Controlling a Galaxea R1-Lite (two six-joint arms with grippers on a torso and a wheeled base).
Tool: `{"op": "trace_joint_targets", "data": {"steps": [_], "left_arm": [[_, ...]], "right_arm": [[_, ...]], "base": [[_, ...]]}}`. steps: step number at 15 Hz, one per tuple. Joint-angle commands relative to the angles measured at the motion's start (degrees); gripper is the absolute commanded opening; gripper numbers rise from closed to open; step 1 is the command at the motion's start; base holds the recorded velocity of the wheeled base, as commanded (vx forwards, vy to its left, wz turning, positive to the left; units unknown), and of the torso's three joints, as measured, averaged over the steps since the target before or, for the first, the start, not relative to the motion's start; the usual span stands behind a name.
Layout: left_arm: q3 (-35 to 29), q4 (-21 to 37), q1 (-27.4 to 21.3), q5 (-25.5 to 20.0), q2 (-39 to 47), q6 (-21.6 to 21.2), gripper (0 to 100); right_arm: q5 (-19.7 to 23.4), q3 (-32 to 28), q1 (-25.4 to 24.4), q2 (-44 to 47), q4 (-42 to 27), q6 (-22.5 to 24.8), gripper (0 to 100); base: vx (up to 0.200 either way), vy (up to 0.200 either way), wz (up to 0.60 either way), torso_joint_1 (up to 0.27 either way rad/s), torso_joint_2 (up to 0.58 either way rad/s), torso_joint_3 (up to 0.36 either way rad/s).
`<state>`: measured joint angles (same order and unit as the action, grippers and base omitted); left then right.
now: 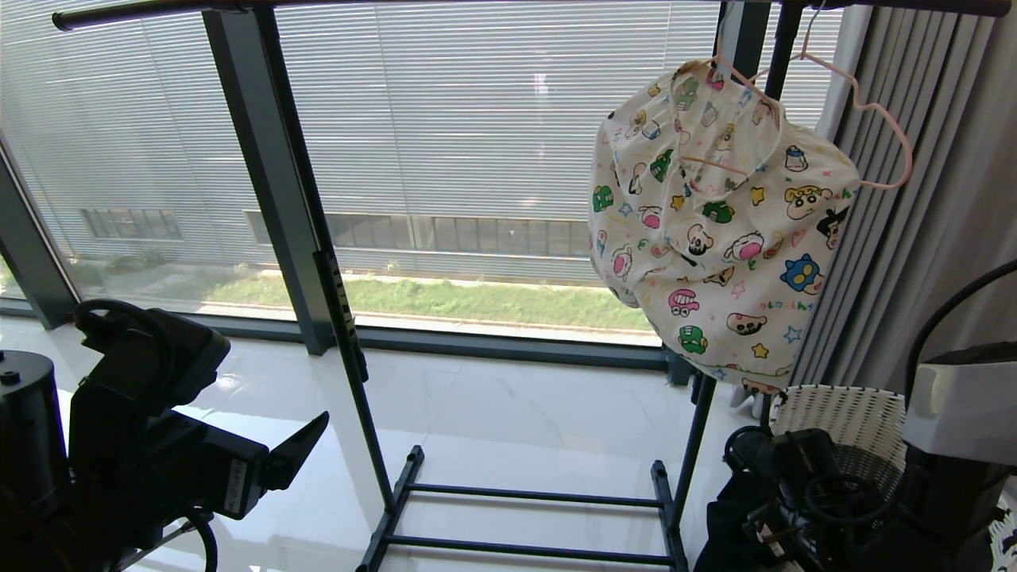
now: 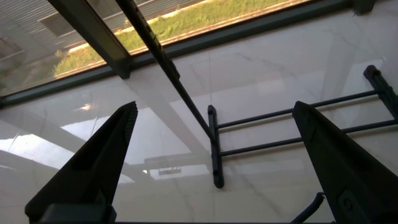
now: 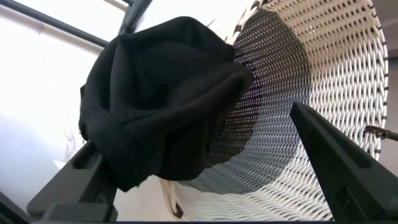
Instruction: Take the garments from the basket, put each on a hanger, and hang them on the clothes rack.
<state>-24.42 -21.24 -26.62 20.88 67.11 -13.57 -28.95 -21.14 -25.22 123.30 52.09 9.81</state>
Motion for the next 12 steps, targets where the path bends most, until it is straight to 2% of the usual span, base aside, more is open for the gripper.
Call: {"op": "trace_joint_targets", "data": {"steps": [1,2,6,9,10,12], "left_arm": [[0.0,0.0,0.0,0.0,-0.1,-0.1,100],[0.0,0.0,0.0,0.0,-0.1,0.0,100],[0.0,0.0,0.0,0.0,-0.7,0.0,100],[0.2,0.0,-1.9,0.0,-2.2,0.0,100],[0.8,0.0,-4.6,0.0,-3.6,0.0,100],[2.3,0.1,-8.1,0.2,-5.0,-0.1,100]], "right_arm": [[-0.2,0.0,0.0,0.9,0.0,-0.1,100],[-0.2,-0.3,0.0,0.9,0.5,-0.1,0],[-2.2,-1.4,0.0,-0.1,2.4,-0.1,0],[-1.7,-4.1,-1.8,-6.0,2.4,-0.3,0],[-1.7,-7.2,-2.0,-8.9,1.4,-0.2,0],[-1.7,-11.9,-2.4,-14.0,-5.6,-0.1,0]], "base": [[0.000,0.000,0.00,0.000,0.00,0.000],[0.000,0.000,0.00,0.000,0.00,0.000],[0.000,0.000,0.00,0.000,0.00,0.000],[0.000,0.000,0.00,0.000,0.00,0.000],[0.000,0.000,0.00,0.000,0.00,0.000],[0.000,0.000,0.00,0.000,0.00,0.000]]}}
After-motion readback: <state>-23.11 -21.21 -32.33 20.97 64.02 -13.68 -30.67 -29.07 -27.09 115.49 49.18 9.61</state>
